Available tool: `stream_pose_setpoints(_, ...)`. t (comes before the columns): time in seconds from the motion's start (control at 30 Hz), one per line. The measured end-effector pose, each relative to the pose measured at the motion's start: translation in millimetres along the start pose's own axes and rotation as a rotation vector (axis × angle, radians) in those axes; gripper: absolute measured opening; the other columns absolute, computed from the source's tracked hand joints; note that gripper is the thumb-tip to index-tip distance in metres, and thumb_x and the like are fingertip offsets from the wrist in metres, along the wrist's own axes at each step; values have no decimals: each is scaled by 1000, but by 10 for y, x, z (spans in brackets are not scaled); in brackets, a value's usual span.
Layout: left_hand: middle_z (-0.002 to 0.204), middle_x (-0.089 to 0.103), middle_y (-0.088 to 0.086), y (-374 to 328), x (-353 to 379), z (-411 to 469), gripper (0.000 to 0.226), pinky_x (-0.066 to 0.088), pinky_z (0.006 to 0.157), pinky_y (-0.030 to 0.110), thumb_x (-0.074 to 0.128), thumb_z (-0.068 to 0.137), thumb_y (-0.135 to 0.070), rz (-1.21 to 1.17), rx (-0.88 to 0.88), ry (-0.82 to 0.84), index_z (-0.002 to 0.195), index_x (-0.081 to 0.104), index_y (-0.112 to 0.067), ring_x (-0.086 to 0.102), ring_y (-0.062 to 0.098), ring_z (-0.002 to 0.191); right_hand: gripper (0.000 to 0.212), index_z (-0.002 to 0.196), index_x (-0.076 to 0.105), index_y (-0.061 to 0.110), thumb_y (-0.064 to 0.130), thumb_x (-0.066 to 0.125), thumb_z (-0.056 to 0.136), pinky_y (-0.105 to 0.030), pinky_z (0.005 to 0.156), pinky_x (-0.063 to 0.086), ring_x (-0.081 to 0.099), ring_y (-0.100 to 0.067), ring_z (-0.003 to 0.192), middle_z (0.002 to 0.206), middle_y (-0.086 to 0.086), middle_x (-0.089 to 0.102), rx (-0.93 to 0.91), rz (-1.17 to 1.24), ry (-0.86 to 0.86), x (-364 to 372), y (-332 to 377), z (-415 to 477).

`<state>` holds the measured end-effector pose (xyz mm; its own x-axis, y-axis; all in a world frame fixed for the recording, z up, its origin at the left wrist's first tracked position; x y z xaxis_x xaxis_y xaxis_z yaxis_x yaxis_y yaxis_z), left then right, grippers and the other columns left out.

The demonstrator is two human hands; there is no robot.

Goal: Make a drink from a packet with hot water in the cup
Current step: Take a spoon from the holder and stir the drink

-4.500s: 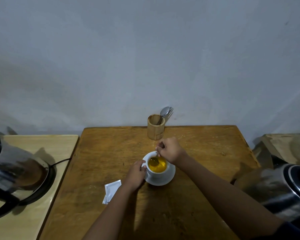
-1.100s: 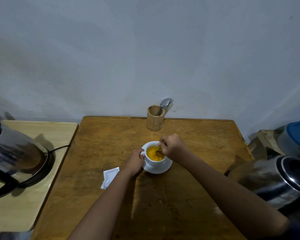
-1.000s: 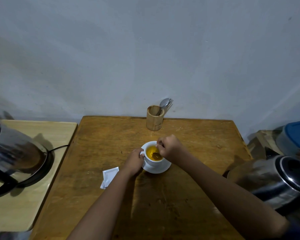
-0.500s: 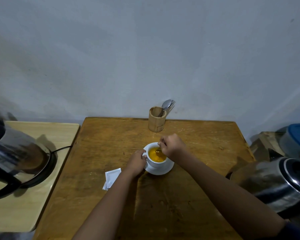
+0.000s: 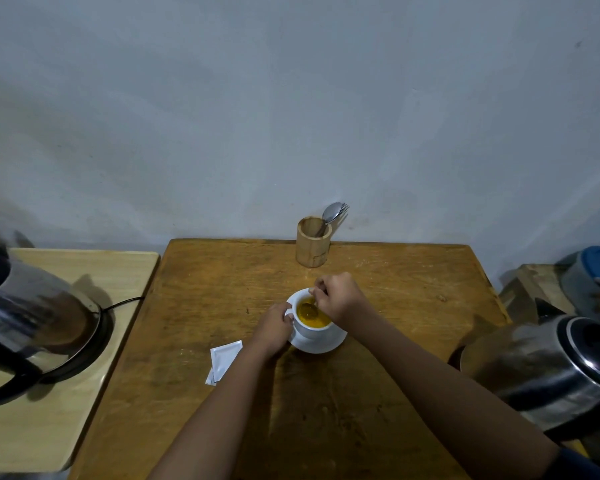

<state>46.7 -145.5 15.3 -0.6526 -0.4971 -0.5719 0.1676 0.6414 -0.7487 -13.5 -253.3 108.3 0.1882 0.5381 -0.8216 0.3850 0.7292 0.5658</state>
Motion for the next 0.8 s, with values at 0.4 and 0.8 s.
stream_pose_setpoints(0.4, 130, 54, 17, -20, 14, -4, 32, 36, 88, 27, 38, 94, -8, -23, 40, -10, 122, 54, -5, 50, 28, 116, 17, 94, 64, 6, 17, 53, 91, -27, 54, 46, 57, -18, 67, 76, -8, 62, 58, -38, 39, -61, -174, -92)
stream_pose_setpoints(0.8, 125, 57, 16, -21, 28, 11, 31, 36, 81, 27, 39, 94, -10, 27, 50, -14, 119, 56, -6, 53, 27, 108, 12, 87, 65, 10, 19, 57, 87, -41, 66, 56, 62, -22, 76, 85, -9, 69, -276, -133, 36, -417, 148, -221)
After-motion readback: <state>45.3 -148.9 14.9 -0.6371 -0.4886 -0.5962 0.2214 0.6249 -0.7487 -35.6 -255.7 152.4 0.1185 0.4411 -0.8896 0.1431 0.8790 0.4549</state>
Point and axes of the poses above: each hand's wrist, its own z-axis towards the middle knuckle, its own x-axis out of the palm, y = z × x, the point moved 7 cm from there along z, towards the middle knuckle
